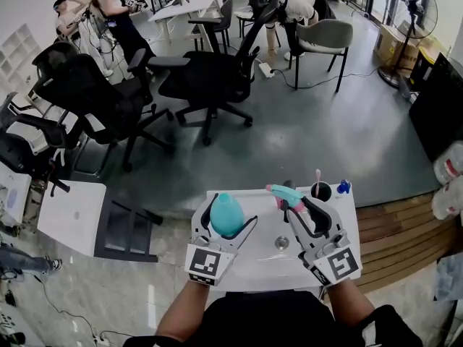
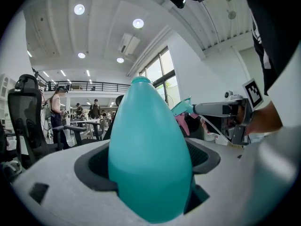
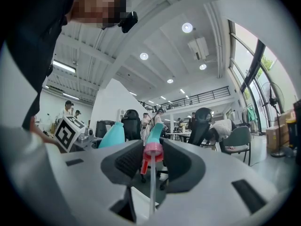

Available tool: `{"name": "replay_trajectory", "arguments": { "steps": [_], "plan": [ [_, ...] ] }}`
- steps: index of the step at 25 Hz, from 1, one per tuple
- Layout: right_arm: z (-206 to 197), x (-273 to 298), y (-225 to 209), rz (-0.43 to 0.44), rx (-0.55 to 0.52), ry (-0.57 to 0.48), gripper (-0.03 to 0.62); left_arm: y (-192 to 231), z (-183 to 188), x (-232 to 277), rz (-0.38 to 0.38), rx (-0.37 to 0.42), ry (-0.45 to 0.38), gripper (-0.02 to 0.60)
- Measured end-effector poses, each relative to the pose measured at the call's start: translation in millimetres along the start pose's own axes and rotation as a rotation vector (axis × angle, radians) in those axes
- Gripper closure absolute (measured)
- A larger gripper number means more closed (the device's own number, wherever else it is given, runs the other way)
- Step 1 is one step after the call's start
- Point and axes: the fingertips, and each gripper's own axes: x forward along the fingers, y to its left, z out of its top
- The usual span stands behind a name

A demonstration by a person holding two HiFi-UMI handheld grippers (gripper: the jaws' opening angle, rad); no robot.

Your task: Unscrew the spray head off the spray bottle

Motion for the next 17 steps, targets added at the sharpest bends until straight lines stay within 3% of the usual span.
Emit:
{"name": "replay_trajectory", "arguments": {
  "steps": [17],
  "plan": [
    [5.1,1.7,2.9,0.016,-0.008,-0.023,0.453,-4.9,-1.1,2.1,-0.013,0.001,0.008,0.126]
  ]
}}
